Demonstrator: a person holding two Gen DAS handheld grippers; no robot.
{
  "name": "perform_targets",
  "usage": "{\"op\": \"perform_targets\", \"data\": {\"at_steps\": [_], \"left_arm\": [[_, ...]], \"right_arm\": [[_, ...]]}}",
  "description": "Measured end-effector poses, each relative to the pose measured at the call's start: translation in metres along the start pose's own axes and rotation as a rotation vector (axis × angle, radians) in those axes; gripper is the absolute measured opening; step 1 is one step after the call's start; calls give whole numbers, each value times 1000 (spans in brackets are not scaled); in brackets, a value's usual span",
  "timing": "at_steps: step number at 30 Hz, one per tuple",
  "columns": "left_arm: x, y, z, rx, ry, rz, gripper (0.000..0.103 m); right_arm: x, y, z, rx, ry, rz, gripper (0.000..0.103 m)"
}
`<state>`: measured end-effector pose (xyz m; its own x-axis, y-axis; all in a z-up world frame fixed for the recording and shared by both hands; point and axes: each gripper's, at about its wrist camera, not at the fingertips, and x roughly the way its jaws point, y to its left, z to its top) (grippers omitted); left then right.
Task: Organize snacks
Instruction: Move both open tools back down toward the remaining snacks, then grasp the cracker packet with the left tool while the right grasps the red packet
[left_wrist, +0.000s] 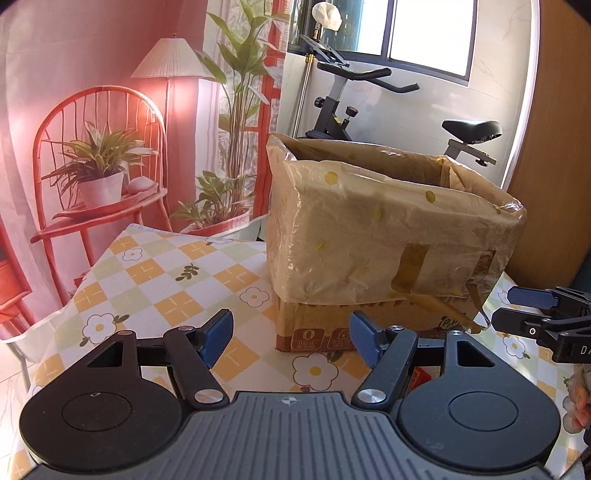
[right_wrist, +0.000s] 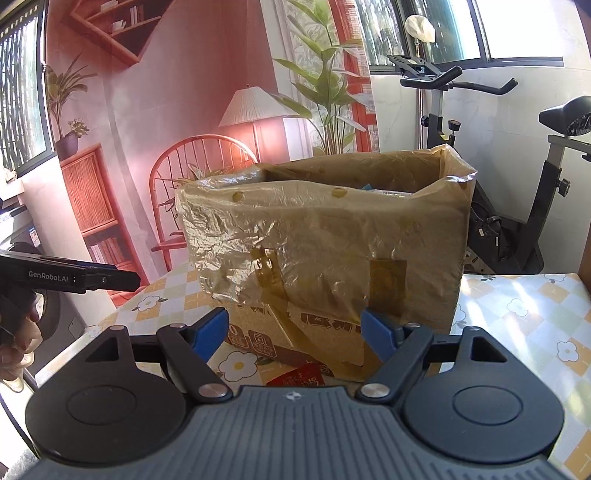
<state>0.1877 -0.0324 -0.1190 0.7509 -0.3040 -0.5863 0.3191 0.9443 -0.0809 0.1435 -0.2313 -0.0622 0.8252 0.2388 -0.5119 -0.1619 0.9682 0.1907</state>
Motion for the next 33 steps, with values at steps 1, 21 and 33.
{"op": "perform_targets", "data": {"at_steps": [1, 21, 33], "left_arm": [[1, 1, -4, -6, 9, 1, 72], [32, -10, -70, 59, 163, -45, 72], [75, -23, -97, 141, 271, 15, 72]], "right_arm": [[2, 0, -3, 3, 10, 3, 82], [38, -17, -67, 40, 162, -40, 88], [80, -22, -69, -36, 254, 11, 87]]}}
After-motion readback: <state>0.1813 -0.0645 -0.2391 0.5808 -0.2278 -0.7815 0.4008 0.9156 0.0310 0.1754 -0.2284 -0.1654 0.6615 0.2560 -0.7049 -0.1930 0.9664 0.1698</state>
